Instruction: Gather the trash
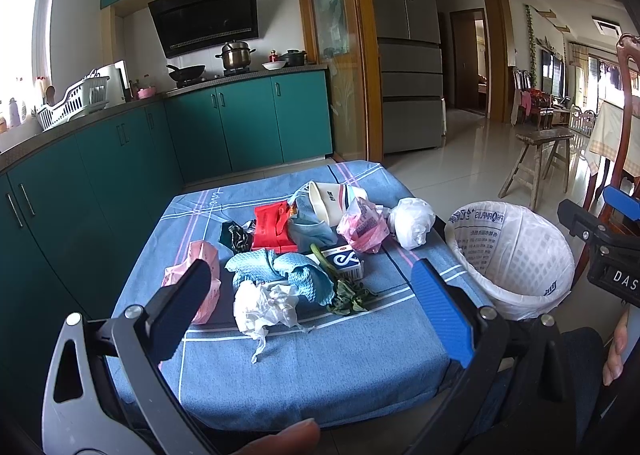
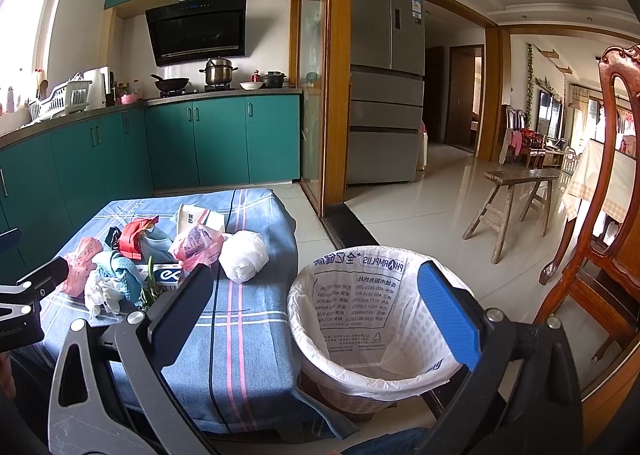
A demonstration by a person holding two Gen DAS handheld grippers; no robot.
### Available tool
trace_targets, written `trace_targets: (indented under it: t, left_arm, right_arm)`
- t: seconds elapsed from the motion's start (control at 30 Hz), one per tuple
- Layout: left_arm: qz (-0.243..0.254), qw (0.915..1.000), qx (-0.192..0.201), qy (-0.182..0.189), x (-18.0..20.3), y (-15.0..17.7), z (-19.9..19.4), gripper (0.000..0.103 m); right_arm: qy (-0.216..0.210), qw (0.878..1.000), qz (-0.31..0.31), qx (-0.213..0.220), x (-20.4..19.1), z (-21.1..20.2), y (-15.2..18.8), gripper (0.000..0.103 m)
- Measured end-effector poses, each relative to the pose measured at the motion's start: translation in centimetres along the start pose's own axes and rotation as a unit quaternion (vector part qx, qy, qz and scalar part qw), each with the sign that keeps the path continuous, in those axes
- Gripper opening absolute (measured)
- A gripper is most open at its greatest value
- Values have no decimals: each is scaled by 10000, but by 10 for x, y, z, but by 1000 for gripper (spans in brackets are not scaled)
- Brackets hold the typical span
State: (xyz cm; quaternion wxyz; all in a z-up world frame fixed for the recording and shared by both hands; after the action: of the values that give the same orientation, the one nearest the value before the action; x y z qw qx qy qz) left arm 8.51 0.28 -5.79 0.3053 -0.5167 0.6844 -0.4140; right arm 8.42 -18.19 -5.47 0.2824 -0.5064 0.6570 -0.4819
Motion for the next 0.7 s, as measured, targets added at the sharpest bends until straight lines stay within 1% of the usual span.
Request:
trace_targets:
  t: [0.7]
  left_arm:
    - [-107, 9998, -147, 1, -4, 6, 3, 100]
  right_arm:
    - [8, 10000, 44, -18, 3, -2, 2, 100]
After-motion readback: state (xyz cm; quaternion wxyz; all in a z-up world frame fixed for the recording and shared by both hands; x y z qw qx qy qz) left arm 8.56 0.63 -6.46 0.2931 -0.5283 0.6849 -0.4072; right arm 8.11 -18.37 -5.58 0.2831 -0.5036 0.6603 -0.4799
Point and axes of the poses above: each gripper's, at about its wrist camera, not at the fingertips, and z roughly the way its jaws point, x to its right, y to its underside, the point moved 10 cm from there along z, roughly the way its jaws point, and after that the axes turned 15 degrees about y, right-handed, at the moved point
